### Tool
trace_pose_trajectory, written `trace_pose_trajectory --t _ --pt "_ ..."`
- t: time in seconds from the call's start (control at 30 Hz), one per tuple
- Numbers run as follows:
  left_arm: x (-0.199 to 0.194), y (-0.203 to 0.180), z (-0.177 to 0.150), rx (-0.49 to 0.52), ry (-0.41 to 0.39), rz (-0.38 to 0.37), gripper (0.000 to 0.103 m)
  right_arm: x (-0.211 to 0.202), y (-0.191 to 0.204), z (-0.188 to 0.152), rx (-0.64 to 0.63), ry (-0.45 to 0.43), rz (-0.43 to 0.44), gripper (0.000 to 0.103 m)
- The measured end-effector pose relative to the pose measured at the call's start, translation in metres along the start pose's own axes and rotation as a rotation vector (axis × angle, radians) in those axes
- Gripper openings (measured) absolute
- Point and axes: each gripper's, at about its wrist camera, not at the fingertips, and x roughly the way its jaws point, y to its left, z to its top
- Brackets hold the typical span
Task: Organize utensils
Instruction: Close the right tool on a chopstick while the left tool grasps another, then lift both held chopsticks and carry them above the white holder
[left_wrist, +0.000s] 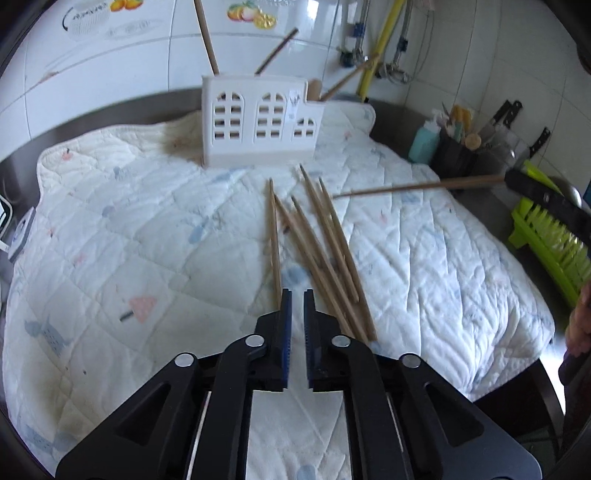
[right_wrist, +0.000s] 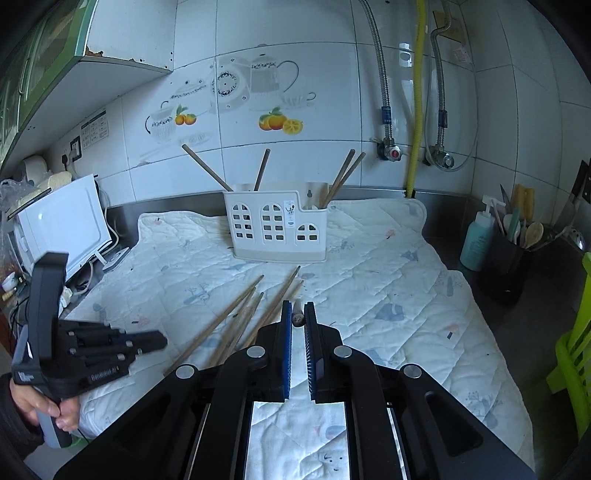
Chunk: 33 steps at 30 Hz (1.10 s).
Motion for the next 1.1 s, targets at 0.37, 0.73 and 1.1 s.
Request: trace_pose_trajectory --t 0.37,0.73,1.1 --pt "0.031 0.002 -0.022 -0.002 0.067 0.014 0.014 -0.001 0.001 0.003 -0.006 -0.012 0.002 0.007" --pt "0.013 0.01 -0.006 -0.031 0.002 0.026 0.005 -0.008 0.002 0.019 -0.014 -0.043 0.009 0.007" --pt "-0.033 0.014 0.074 0.02 -0.153 0.035 0.005 -0.007 -0.003 0.088 -0.065 -0.081 0.062 0.007"
